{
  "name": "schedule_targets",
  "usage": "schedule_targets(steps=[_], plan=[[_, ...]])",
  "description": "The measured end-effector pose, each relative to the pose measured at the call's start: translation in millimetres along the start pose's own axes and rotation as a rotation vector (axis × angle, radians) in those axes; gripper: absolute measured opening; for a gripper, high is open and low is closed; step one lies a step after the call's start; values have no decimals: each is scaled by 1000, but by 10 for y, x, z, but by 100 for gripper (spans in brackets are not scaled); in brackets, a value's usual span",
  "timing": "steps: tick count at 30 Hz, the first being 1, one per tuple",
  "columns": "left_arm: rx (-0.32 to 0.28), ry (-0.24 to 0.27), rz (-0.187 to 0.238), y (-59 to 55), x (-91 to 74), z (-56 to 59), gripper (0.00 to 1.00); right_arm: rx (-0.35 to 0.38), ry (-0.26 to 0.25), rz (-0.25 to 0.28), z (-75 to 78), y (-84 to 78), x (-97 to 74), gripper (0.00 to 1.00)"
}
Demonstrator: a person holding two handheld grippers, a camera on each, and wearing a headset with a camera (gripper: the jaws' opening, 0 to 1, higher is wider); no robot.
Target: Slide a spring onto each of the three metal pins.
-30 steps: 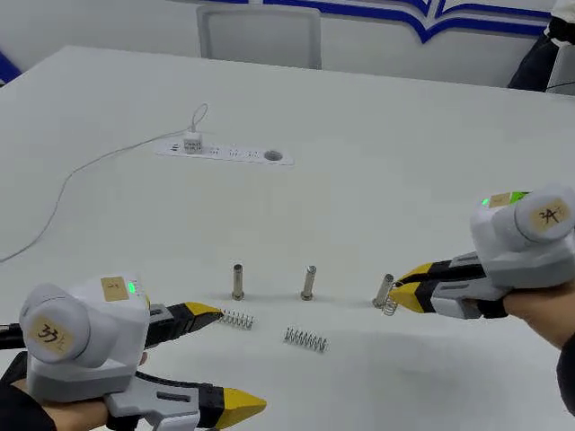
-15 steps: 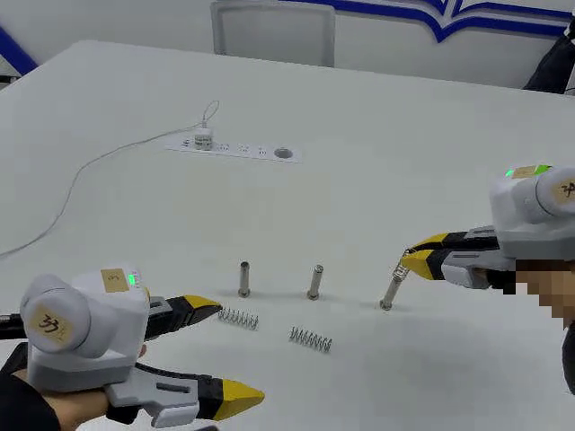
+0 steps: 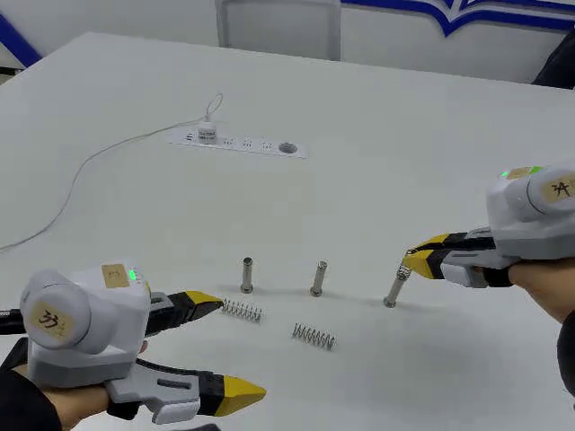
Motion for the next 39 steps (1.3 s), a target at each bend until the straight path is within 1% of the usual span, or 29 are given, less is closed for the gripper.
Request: schedule_targets(steps=[11, 22, 30, 34, 39], plan=[[-7, -8, 7, 5, 5, 8, 72, 25, -2, -33, 25, -127, 162, 12], [-17, -10, 1, -10, 15, -3, 72, 51, 9, -65, 61, -250, 308, 12], [-21, 2, 2, -12, 1, -24, 72, 56, 15, -79, 64, -321, 350, 12], [-22, 8, 3, -11, -2, -31, 72, 60, 16, -75, 56, -326, 339, 12], [-19, 12, 5, -6, -4, -33, 72, 54, 13, -88, 52, -351, 338, 14]])
Point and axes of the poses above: the centre of the closed fingertips' face, and the gripper's own axes: x roughly forward along the fingers, z roughly to its right, y roughly out of its top, the point moved 8 cm from there along -x, roughly backward along the fingers, and after that the axes turned 1 degree about -y, right-handed, at the moved point
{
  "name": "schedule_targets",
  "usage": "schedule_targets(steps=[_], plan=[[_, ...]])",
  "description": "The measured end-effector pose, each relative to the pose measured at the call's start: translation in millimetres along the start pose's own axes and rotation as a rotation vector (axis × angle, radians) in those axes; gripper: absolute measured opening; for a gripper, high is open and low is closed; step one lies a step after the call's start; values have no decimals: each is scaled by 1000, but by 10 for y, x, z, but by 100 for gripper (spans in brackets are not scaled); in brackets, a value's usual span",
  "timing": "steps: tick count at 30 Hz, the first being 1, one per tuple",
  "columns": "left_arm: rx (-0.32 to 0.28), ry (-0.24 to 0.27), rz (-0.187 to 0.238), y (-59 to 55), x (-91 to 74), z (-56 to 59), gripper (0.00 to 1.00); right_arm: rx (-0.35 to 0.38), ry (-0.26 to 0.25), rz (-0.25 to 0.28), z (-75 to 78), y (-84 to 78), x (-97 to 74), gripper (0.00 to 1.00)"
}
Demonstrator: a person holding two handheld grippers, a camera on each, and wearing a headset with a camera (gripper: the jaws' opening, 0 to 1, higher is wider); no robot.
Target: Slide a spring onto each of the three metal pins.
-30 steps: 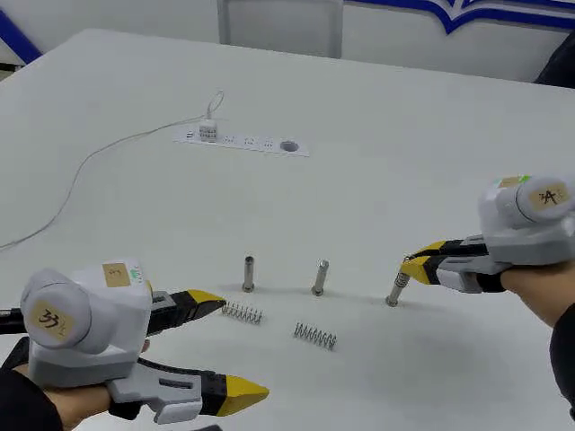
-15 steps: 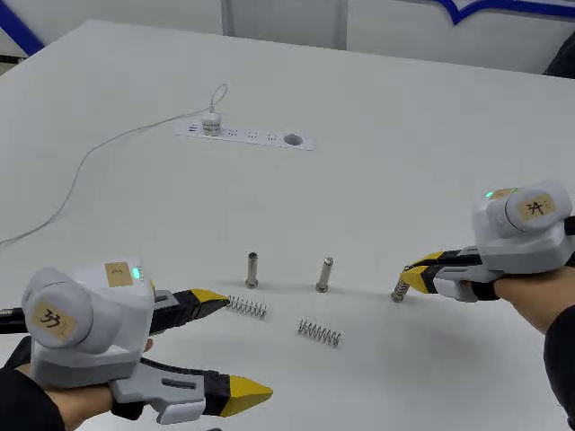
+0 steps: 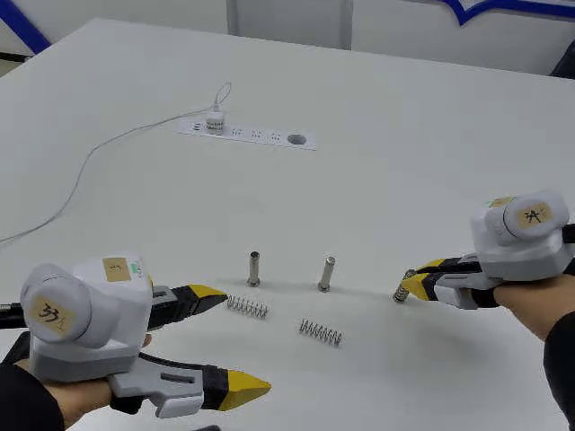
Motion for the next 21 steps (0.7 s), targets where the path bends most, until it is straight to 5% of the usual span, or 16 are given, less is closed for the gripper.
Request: schedule_targets(steps=[12, 21], plan=[[11, -9, 8, 19, 10, 25, 72, 22, -14, -20, -47, -200, -82, 16], [21, -26, 7, 22, 23, 52, 72, -8, 35, -40, -379, -282, -77, 16]])
Point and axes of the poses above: the centre of the closed fingertips' face, and the gripper's own axes: x roughly forward along the fingers, z roughly to its right, y roughly out of its top, the point moved 8 cm from there along -x, roughly backward along the fingers, and after that the axes turned 1 degree about -y, right-handed, at the moved point
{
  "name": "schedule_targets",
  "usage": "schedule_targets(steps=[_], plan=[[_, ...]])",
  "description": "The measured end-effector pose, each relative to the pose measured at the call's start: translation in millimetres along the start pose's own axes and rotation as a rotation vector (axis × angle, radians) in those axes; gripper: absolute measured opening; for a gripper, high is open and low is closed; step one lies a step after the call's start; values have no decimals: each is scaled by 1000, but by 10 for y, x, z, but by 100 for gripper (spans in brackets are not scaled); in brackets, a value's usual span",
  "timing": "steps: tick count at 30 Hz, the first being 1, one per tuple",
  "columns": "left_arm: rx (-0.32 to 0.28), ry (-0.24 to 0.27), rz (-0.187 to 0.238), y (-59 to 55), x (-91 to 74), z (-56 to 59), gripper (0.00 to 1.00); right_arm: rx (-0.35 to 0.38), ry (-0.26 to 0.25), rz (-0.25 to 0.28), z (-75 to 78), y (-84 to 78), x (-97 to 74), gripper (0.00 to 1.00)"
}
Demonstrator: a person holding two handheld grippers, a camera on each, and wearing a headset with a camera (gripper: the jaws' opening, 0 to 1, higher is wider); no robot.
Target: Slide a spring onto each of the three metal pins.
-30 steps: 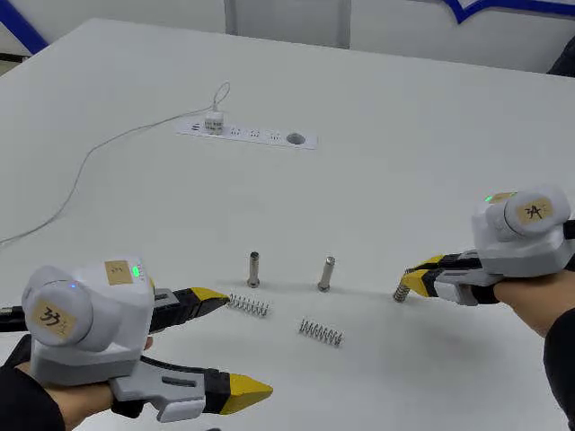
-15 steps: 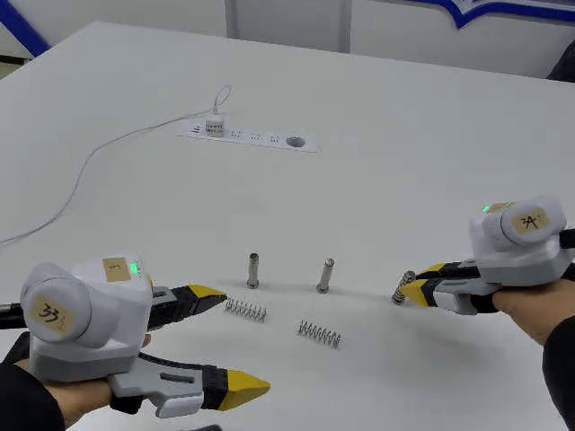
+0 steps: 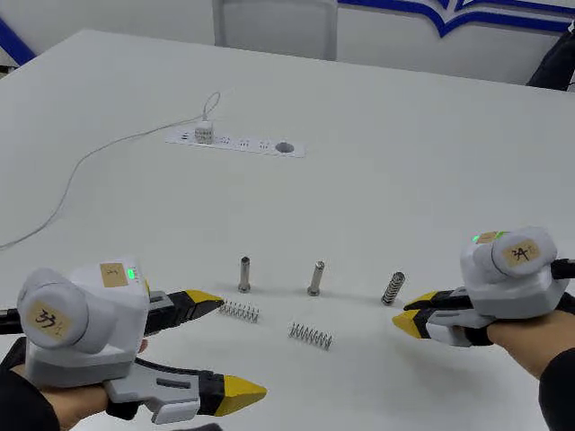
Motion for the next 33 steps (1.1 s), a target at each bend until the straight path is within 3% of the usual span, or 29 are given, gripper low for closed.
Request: schedule_targets(steps=[10, 15, 26, 33], plan=[[7, -14, 0, 1, -2, 15, 72, -119, 121, -5, -412, 163, 183, 17], [5, -11, 4, 3, -14, 5, 72, -178, 166, -23, -544, 211, 298, 17], [-1, -2, -2, -6, -17, -10, 72, -229, 211, -42, -588, 280, 492, 17], [-7, 8, -10, -14, -16, -14, 72, -248, 230, -45, -595, 264, 522, 16]])
Point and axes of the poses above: the centre of the closed fingertips' face, and the gripper's own axes: x roughly forward along the fingers, z roughly to its right, y roughly out of its top, the point moved 8 cm from there along -x, roughly backward along the fingers, and after that the axes turned 1 degree about -y, right-handed, at the moved point
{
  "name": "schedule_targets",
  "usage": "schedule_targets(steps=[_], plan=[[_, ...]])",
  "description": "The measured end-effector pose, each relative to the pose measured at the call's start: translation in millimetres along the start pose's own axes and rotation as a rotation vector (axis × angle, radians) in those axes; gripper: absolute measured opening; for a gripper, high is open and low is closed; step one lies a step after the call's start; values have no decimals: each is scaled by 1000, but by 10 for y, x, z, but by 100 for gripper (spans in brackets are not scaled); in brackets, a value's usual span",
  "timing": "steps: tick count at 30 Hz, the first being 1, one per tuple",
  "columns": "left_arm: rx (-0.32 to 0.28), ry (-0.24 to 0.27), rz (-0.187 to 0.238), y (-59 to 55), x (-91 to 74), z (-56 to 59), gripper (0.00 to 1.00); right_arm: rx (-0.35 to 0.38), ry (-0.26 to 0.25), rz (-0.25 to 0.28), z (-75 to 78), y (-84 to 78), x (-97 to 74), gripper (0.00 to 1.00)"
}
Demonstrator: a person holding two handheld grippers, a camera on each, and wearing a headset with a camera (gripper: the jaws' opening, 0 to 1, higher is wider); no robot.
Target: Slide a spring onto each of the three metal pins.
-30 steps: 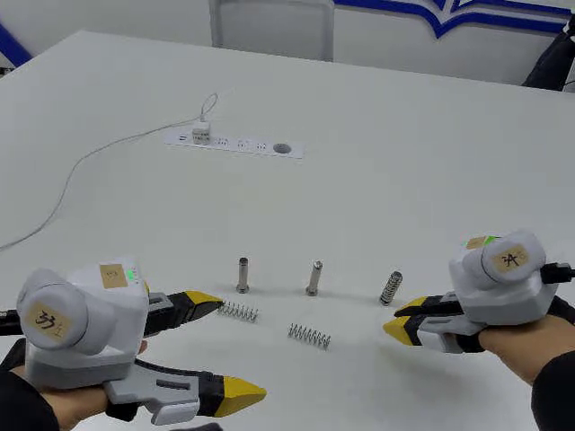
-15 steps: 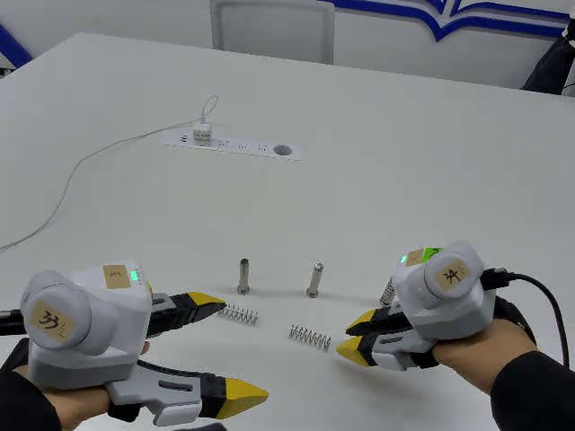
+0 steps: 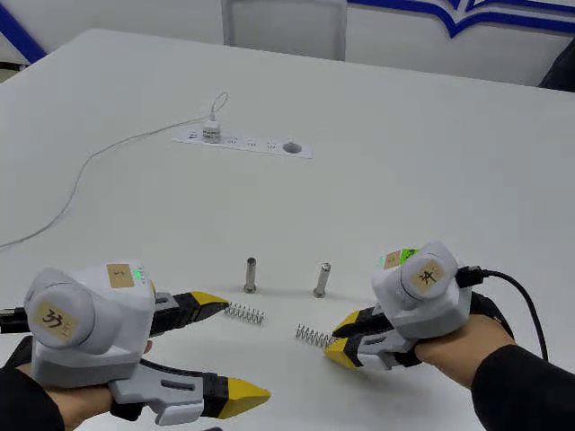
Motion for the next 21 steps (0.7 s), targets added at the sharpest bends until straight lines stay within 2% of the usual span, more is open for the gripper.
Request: schedule_targets(steps=[11, 21], plan=[[-1, 10, -10, -8, 8, -2, 72, -32, 2, -3, 6, -16, 26, 12], [3, 8, -4, 3, 4, 4, 72, -68, -27, 8, -6, 125, -137, 12]])
Point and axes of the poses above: the centre of the closed fingertips' face, and the gripper's own axes: x roughly forward along the fingers, z roughly to its right, y roughly out of its top, the point moved 8 cm from there along -x, roughly backward along the fingers, and after that the axes turned 1 degree about -y, right-handed, at the moved point
